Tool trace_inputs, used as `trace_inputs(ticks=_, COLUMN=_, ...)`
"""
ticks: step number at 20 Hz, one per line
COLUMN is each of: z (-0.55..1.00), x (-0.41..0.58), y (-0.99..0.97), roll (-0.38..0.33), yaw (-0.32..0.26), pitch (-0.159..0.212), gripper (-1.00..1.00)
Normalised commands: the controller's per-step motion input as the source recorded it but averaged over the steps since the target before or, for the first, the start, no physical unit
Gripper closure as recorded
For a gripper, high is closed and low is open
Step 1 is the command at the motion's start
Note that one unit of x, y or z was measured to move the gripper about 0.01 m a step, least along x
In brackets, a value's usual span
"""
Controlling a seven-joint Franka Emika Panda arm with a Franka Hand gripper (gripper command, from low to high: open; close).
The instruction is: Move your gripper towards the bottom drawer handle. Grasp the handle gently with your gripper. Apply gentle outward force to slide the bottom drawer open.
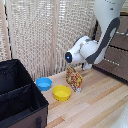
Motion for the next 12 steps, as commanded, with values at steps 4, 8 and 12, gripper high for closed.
trace_inputs(ticks=4, z=-0.22, x=0.000, y=-0.23, roll=-0.017, yaw=0.045, pitch=0.007, gripper=-1.00)
trace_inputs(ticks=8, z=-0.30, x=0.000, y=-0.09, roll=-0.002, yaw=0.022, pitch=-0.094, gripper=-1.00)
trace_inputs(ticks=12, z=-0.14, x=0.000, y=-0.37, roll=-0.012, yaw=0.000, pitch=-0.145, gripper=-1.00)
